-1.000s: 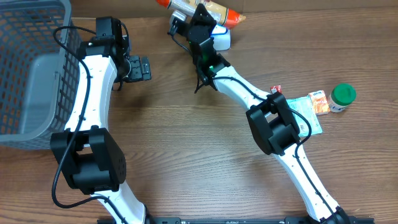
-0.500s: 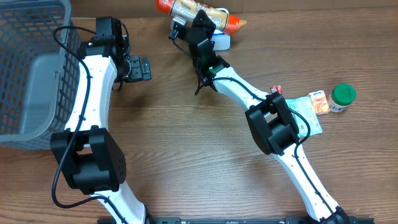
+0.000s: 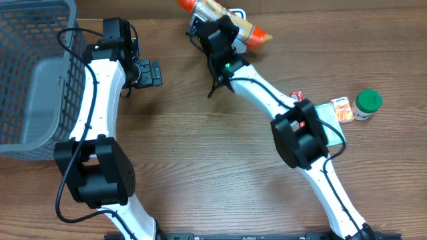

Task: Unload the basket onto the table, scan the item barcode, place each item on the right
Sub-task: 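Carry the spaghetti pack down and place it at right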

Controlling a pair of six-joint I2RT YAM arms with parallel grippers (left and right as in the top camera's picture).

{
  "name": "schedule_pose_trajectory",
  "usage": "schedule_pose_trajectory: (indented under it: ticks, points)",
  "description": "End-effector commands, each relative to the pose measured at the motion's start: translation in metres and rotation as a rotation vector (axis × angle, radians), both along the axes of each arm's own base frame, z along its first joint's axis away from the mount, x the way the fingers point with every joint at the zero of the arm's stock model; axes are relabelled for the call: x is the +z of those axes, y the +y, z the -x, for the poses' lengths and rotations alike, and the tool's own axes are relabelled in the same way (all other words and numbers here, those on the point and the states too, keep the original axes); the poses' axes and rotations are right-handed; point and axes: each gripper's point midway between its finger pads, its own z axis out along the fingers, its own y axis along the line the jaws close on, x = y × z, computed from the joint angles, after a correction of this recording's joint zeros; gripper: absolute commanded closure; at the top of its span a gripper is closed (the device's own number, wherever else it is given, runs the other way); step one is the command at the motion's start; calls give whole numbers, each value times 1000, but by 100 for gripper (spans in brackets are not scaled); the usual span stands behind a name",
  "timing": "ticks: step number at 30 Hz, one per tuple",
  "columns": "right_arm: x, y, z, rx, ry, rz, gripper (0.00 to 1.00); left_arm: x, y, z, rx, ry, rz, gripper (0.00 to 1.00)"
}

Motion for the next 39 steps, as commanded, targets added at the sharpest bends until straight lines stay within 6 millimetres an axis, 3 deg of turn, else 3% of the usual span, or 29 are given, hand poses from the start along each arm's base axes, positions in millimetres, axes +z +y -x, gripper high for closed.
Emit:
schedule_pose_trajectory:
  ticks: [1,3,6,10,14,20,28,33,39]
  points:
    - [196,-35,41,-125,-234,-424,97,2,1,1,-8,-2,-12,0]
    - [199,-45,59,-152,-156,-500,97,2,1,1,-8,-2,-12,0]
    - [185,-55,97,-167,73,-637,97,2,1,1,-8,-2,-12,0]
    - [130,-73,159,-287,506,-800,96,1,1,1,-8,-1,-12,0]
    - [75,-102,201,-479,824,-818,96,1,1,1,-8,-1,-12,0]
    - [16,-133,230,-662,996,-747,96,2,1,1,-8,-2,-12,0]
    - [-49,-138,238,-735,1034,-729,96,2,1,1,-8,-2,-12,0]
    - [-86,-145,242,-751,1025,-703,96,2,1,1,-8,-2,-12,0]
    - [-113,-163,251,-797,995,-636,96,1,1,1,-8,-1,-12,0]
